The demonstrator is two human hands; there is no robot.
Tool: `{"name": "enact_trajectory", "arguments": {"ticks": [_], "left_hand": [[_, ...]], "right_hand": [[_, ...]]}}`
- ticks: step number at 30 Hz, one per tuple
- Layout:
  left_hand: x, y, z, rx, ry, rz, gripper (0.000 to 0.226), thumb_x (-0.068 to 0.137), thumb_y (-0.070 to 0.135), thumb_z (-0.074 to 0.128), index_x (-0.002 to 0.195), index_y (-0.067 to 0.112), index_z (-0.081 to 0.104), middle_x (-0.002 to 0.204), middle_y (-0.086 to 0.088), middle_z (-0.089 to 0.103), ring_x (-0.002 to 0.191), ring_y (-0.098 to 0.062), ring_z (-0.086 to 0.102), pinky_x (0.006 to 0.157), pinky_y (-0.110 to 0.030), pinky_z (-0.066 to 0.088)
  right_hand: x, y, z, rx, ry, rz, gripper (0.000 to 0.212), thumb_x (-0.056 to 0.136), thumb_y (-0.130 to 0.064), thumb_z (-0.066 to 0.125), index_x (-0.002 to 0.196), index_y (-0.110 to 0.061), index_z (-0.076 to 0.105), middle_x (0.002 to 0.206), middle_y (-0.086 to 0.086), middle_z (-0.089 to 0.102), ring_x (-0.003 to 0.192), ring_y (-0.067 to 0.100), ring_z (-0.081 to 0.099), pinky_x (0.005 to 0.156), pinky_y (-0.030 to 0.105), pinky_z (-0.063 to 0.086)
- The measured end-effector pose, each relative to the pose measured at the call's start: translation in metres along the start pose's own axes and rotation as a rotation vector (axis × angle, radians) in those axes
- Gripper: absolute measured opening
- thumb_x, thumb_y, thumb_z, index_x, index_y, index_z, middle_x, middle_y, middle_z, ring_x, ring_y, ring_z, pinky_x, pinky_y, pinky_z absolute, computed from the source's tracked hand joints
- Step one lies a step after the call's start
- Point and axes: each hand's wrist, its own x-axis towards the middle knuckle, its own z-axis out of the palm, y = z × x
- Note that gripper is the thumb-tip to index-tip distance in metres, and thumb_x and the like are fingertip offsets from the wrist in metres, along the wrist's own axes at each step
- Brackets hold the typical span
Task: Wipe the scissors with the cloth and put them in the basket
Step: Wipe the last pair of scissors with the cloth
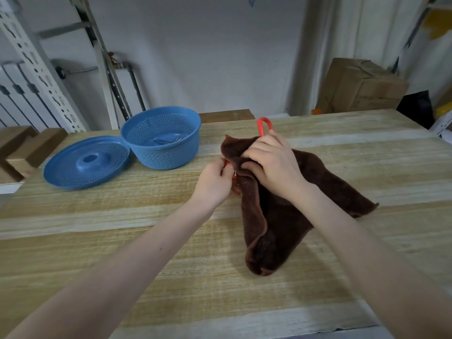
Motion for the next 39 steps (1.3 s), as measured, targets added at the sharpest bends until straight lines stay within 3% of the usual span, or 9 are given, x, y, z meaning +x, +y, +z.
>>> {"name": "enact_trajectory", "arguments": {"ticks": [4,9,11,16,20,25,31,36,39], "left_hand": [[-0.001,-0.002,-0.001,-0.032,-0.058,-0.059,0.026,0.104,0.018,0.038,0.092,0.007,0.057,0.079,-0.009,0.064,0.062,-0.017,0.066,0.066,-0.033,0.058],[0.003,0.000,-0.004,-0.008,-0.058,-0.046,0.023,0.104,0.020,0.038,0.092,0.013,0.057,0.084,-0.011,0.066,0.068,-0.017,0.067,0.067,-0.035,0.059],[0.002,0.003,-0.003,-0.027,-0.087,-0.039,0.020,0.104,0.023,0.039,0.095,0.016,0.055,0.085,-0.009,0.065,0.069,-0.015,0.067,0.062,-0.028,0.057],[-0.002,0.005,0.002,-0.167,-0.135,-0.123,0.019,0.104,0.025,0.038,0.100,0.016,0.054,0.094,-0.013,0.064,0.077,-0.021,0.068,0.071,-0.030,0.060],[-0.001,0.015,-0.004,-0.219,-0.138,-0.216,0.044,0.097,0.047,0.047,0.109,0.007,0.060,0.095,-0.015,0.068,0.075,-0.025,0.070,0.076,-0.038,0.060],[0.004,0.018,-0.006,-0.005,-0.004,-0.148,0.016,0.096,0.012,0.055,0.098,0.000,0.065,0.098,-0.024,0.069,0.077,-0.028,0.070,0.074,-0.038,0.060],[0.004,0.011,-0.012,0.055,-0.152,-0.137,0.019,0.097,0.001,0.049,0.111,0.003,0.061,0.099,-0.016,0.068,0.079,-0.019,0.068,0.072,-0.027,0.060],[0.004,0.014,-0.019,-0.075,-0.221,-0.145,0.020,0.096,0.014,0.056,0.106,-0.003,0.058,0.093,-0.015,0.067,0.076,-0.016,0.070,0.072,-0.026,0.060],[0.006,0.016,-0.020,-0.206,-0.239,-0.178,0.022,0.100,0.022,0.049,0.090,0.004,0.055,0.083,-0.010,0.063,0.066,-0.014,0.068,0.074,-0.029,0.058]], "right_hand": [[-0.008,0.011,0.008,0.159,0.188,0.081,0.024,0.088,-0.024,0.063,0.073,-0.008,0.072,0.069,0.001,0.065,0.078,0.019,0.057,0.106,0.045,0.038],[-0.004,0.002,-0.001,0.109,-0.024,0.084,0.030,0.084,-0.041,0.063,0.100,-0.018,0.074,0.095,-0.006,0.070,0.107,0.016,0.052,0.113,0.044,0.012],[-0.004,0.001,-0.001,0.096,-0.051,0.057,0.025,0.082,-0.032,0.070,0.103,-0.018,0.073,0.098,-0.005,0.069,0.110,0.018,0.051,0.113,0.046,0.008],[-0.002,0.000,0.003,0.039,-0.011,-0.007,0.025,0.082,-0.028,0.052,0.090,-0.012,0.069,0.088,-0.001,0.066,0.100,0.020,0.052,0.116,0.038,0.014],[0.000,0.001,0.007,0.009,0.082,-0.080,0.020,0.083,-0.017,0.052,0.085,-0.006,0.068,0.082,0.003,0.065,0.094,0.023,0.052,0.114,0.038,0.019],[-0.004,0.000,0.010,-0.092,0.127,-0.143,0.018,0.087,-0.020,0.056,0.089,-0.008,0.070,0.085,0.002,0.067,0.095,0.022,0.053,0.113,0.039,0.022],[-0.011,0.001,0.015,-0.138,0.166,-0.158,0.020,0.090,-0.024,0.058,0.088,-0.011,0.073,0.083,-0.001,0.069,0.093,0.022,0.056,0.113,0.038,0.023],[-0.010,0.003,0.011,-0.105,0.192,-0.135,0.020,0.089,-0.021,0.058,0.086,-0.005,0.069,0.081,0.005,0.068,0.086,0.028,0.059,0.104,0.044,0.036],[-0.009,0.004,0.011,-0.093,0.218,-0.115,0.020,0.089,-0.023,0.059,0.085,-0.006,0.070,0.081,0.004,0.069,0.085,0.027,0.060,0.101,0.043,0.036]]}}
